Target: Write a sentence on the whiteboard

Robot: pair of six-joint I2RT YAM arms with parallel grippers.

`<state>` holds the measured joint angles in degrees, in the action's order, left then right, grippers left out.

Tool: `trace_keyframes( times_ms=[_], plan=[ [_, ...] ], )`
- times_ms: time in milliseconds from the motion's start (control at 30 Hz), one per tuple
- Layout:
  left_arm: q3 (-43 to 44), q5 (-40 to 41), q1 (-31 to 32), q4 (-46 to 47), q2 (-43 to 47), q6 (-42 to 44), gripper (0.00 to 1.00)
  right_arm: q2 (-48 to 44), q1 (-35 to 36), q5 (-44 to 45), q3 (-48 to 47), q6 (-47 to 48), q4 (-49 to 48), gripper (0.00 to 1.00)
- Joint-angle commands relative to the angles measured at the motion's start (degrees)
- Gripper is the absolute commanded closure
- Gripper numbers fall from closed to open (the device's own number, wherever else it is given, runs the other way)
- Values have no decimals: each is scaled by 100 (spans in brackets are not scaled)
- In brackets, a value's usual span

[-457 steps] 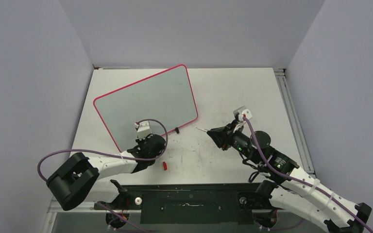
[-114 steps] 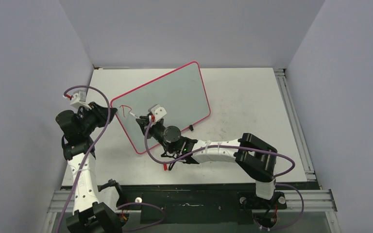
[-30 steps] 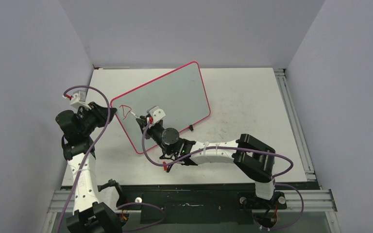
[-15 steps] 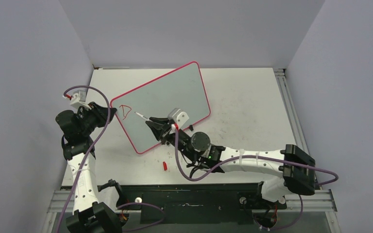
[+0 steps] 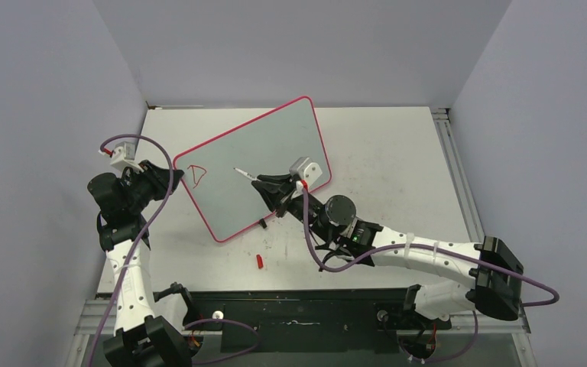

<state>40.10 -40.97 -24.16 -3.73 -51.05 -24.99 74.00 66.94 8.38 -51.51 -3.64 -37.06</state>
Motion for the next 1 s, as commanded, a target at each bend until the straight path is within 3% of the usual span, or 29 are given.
trace_keyframes(
  times_ms=[0,300,967],
  plan=[
    [17,-52,18,49,-46,78,82,290,-305,-612,-87,-280,-111,95],
    [51,-46,34,5,-107,111,82,1165,-488,-968,-589,-330,-347,95],
    [35,-45,68,28,-63,109,82,2426,-513,-647,-1471,-365,-636,95]
  ],
)
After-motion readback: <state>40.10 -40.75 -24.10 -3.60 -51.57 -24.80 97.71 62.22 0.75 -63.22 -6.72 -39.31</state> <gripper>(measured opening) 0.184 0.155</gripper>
